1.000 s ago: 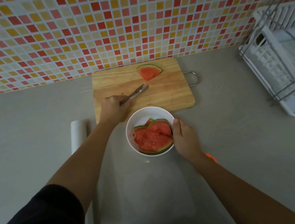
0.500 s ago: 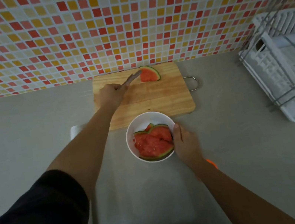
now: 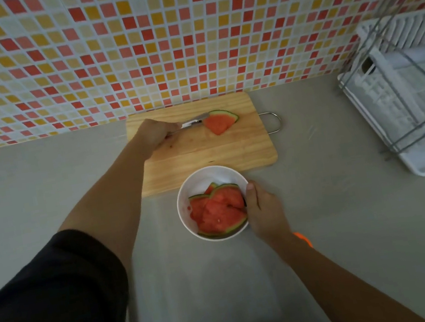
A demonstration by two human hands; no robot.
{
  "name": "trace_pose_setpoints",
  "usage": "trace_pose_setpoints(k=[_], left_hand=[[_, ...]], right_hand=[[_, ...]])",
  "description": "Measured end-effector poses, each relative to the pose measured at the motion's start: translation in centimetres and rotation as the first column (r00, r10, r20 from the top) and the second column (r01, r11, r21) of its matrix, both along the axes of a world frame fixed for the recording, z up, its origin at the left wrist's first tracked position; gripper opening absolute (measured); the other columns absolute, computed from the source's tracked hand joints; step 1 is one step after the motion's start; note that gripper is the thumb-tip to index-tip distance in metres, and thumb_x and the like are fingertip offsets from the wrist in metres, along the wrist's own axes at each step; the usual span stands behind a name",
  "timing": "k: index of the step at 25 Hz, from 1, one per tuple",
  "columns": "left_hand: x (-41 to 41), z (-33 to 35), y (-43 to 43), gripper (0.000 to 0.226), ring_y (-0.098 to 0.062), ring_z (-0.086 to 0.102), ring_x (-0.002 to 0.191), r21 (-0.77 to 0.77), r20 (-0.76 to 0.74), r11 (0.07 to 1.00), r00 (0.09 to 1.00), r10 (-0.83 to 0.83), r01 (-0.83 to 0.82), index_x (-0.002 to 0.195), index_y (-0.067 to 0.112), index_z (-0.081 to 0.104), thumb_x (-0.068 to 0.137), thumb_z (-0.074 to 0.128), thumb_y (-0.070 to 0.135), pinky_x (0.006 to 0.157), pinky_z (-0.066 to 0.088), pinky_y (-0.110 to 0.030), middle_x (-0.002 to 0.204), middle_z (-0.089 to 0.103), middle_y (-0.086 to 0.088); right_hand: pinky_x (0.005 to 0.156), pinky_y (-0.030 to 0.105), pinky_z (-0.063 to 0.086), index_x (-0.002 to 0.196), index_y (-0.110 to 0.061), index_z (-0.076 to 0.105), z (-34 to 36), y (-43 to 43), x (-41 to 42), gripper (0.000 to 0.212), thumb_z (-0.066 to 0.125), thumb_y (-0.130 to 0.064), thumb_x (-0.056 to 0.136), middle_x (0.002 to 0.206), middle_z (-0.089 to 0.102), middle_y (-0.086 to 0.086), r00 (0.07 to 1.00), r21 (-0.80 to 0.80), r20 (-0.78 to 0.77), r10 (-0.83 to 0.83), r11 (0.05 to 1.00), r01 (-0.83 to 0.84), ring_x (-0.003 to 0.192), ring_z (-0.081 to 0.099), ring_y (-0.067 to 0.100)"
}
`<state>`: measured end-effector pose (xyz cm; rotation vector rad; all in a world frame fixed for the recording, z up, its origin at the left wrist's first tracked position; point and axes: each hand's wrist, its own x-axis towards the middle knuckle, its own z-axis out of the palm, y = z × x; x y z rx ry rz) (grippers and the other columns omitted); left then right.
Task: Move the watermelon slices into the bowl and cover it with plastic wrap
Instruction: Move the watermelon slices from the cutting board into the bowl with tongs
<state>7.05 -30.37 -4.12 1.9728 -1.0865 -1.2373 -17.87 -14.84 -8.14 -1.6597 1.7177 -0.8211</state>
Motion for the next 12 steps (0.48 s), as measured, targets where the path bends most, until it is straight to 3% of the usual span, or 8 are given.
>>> trace_pose_setpoints(k=[7, 10, 12], left_hand=[[1.3, 1.0, -0.3, 0.032, -0.015, 0.035, 0.049, -0.02, 0.079, 0.991, 0.988, -0.131, 0.133, 0.076, 0.003, 0.067, 0.073, 0.075, 0.035, 0.049, 0.03, -0.025, 0.065, 0.054, -0.005], [0.6, 0.8, -0.3, 0.029, -0.013, 0.033, 0.046, 0.035, 0.036, 0.979, 0.979, -0.201, 0.2, 0.068, 0.007, 0.068, 0.077, 0.073, 0.035, 0.047, 0.028, -0.024, 0.053, 0.05, 0.001], [0.4, 0.4, -0.2, 0.025, -0.012, 0.037, 0.047, 0.067, -0.045, 0.978, 0.98, -0.193, 0.196, 0.072, 0.008, 0.072, 0.079, 0.072, 0.031, 0.047, 0.028, -0.023, 0.056, 0.055, 0.001]], right_hand=[[0.064, 0.034, 0.038, 0.089, -0.009, 0.06, 0.1, 0.1, 0.0, 0.033, 0.031, -0.023, 0.098, 0.083, 0.066, 0.015, 1.0, 0.007, -0.004, 0.007, 1.0, -0.007, 0.079, 0.06, 0.034], [0.065, 0.033, 0.038, 0.091, -0.009, 0.06, 0.3, 0.1, 0.0, 0.032, 0.032, -0.022, 0.098, 0.085, 0.067, 0.014, 1.0, 0.008, -0.002, 0.016, 1.0, -0.016, 0.08, 0.06, 0.033], [0.062, 0.03, 0.032, 0.087, -0.009, 0.06, 0.4, 0.1, 0.0, 0.032, 0.032, -0.022, 0.098, 0.083, 0.067, 0.014, 1.0, 0.014, -0.006, 0.009, 1.0, -0.009, 0.078, 0.06, 0.033]])
